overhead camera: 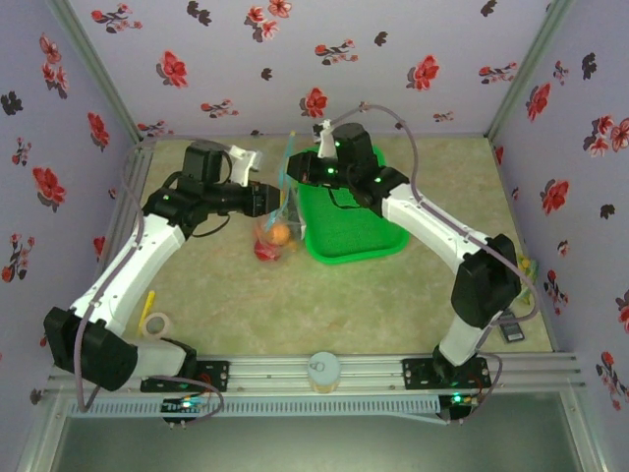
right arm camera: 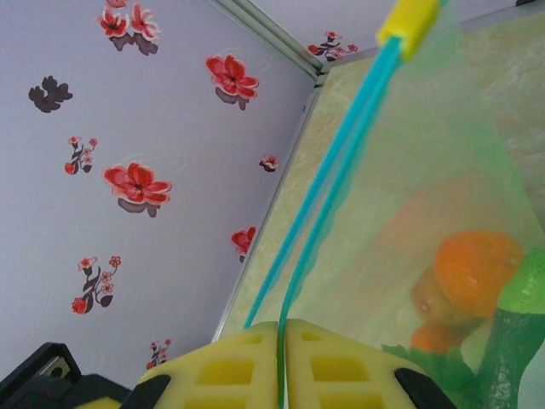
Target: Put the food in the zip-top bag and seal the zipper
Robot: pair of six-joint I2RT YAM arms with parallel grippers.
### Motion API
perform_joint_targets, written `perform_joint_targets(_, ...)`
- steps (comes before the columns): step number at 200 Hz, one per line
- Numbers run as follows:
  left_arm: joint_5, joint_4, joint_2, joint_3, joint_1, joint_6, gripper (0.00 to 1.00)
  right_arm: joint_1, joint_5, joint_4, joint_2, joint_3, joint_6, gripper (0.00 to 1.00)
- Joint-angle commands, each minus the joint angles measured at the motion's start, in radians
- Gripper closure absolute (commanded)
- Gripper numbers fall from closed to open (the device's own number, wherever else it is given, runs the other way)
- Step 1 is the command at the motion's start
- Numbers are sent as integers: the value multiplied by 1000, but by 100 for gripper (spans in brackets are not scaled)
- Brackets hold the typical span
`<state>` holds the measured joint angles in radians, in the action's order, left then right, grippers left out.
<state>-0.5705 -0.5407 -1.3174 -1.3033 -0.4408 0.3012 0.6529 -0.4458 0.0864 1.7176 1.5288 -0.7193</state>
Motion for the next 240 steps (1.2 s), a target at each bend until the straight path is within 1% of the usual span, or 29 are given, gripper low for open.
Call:
perform_joint_targets(1,-29,-55,-12,-39,-16,-58,71,12,-11,-35,16,56,-17,90)
perform_joint_targets(39,11,-118,-22,-53,-27,-90,71,22,-3,-12,25,83,-5,90)
perform_joint_targets(87,107,-176,-24,-66,-38,-108,71,39,5,-3,25,83,-9,91)
perform_joint_targets(121,126,-191,-16,-66,-40,-109,71,50,6,3,26,79,-9,91)
perform_joint_targets(137,134,-199,-17,-70,-45,-112,70,58,7,4,31,84,-11,92)
perform_joint_targets(141,135,-201,-17,-71,-46,-112,67,61,7,5,31,87,-11,92)
perform_joint_targets(156,151,-212,-19,-80,-56,-118,64,70,10,9,41,98,-9,92)
perform_joint_targets(187,211,-244,-18,-102,-81,-136,59,83,15,16,65,116,-12,89)
perform_joint_targets(240,366,-306,-20,-132,-118,-139,59,94,15,-1,74,123,-32,88)
